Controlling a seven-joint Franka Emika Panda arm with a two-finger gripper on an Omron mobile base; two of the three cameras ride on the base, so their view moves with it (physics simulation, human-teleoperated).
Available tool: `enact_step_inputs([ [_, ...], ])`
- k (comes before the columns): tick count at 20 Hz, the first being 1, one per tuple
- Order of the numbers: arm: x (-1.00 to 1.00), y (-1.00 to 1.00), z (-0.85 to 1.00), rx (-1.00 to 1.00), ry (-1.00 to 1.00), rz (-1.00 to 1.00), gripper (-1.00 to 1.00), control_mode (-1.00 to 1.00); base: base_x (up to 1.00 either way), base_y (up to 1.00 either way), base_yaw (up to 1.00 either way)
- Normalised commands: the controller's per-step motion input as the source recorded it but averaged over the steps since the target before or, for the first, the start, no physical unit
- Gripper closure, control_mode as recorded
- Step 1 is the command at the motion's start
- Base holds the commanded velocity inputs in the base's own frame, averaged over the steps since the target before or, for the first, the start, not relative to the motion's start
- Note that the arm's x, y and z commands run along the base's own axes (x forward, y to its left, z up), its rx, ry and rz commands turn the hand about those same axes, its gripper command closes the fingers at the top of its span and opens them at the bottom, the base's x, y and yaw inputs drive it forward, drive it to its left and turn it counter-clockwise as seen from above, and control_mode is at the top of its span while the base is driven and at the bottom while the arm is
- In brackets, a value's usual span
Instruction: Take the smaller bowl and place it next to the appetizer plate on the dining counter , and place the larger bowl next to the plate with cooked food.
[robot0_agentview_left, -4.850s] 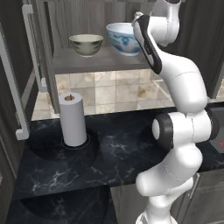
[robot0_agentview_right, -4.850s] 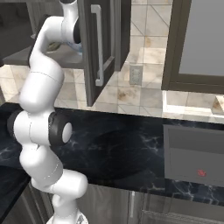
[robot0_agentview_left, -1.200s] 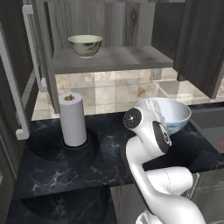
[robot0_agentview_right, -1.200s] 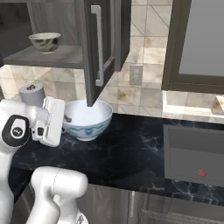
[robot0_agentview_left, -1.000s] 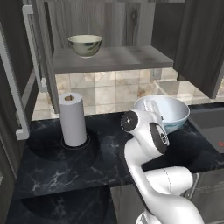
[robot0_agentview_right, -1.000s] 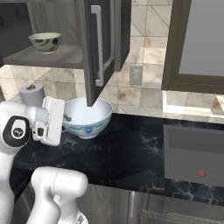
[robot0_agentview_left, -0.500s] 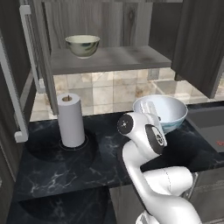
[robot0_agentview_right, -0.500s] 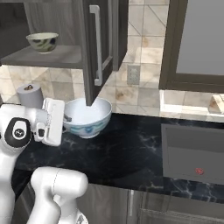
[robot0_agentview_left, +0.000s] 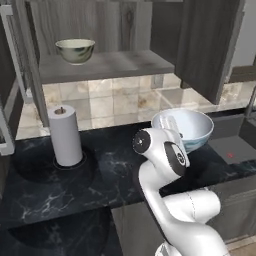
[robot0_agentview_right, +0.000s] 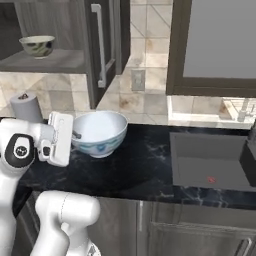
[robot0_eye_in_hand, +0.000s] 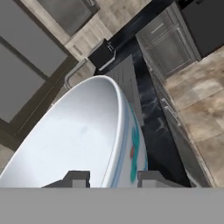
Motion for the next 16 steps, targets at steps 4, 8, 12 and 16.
enact_step_inputs([
  [4,0.0,0.0,0.0,0.0,0.0,0.0,1.0,1.0,-0.53,-0.62,-0.21],
  [8,0.0,0.0,0.0,0.0,0.0,0.0,1.0,1.0,-0.18,-0.71,-0.42],
  [12,0.0,0.0,0.0,0.0,0.0,0.0,1.0,1.0,-0.16,-0.79,-0.52],
  [16,0.0,0.0,0.0,0.0,0.0,0.0,1.0,1.0,-0.1,-0.72,-0.53],
])
